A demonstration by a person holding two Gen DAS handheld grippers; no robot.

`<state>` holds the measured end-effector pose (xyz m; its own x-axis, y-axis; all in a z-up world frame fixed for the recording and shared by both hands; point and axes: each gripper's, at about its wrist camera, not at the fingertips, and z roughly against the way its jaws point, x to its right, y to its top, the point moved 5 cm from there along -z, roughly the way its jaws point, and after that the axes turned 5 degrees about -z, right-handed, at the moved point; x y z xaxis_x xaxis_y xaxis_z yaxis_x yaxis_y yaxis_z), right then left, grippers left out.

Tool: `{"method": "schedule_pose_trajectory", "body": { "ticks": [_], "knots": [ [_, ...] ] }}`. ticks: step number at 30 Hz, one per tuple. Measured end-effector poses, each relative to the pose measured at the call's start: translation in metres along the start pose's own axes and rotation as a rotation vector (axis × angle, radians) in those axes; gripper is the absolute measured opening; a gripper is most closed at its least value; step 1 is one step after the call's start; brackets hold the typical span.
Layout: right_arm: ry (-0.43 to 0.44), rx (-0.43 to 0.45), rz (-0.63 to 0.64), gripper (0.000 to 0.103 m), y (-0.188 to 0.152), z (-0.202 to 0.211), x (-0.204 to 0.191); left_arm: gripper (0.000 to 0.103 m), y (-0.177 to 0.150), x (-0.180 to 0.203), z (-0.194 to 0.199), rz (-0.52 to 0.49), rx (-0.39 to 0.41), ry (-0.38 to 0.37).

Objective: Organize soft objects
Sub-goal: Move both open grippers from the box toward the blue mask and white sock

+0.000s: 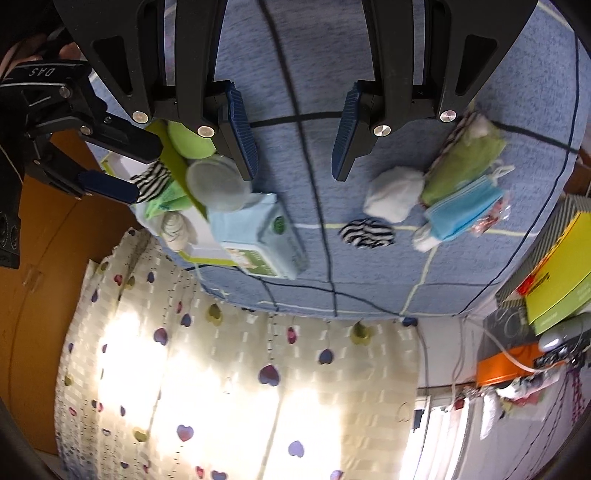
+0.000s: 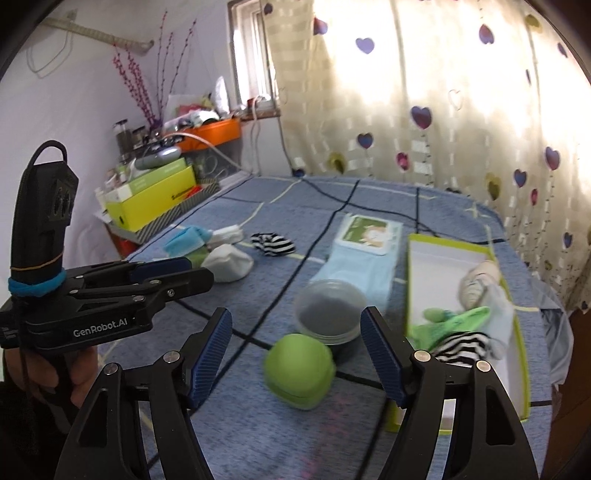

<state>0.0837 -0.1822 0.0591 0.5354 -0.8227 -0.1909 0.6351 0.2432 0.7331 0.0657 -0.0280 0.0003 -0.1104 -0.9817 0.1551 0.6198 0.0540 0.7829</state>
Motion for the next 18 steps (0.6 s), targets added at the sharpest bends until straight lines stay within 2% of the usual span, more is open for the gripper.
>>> {"method": "schedule_pose_trajectory", "body": {
  "ticks": [12,18],
  "knots": [
    [0.028,-0.032,0.011,0.072,0.013,-0.033,-0.027,0.043,-0.009,-0.057,0.012,0.052,0.005,0.048],
    [0.062,-0.060,0.052,0.072,0.016,-0.051,-0.048,0.043,-0.013,-0.095,0.011,0.076,-0.003,0.119]
  ]
}}
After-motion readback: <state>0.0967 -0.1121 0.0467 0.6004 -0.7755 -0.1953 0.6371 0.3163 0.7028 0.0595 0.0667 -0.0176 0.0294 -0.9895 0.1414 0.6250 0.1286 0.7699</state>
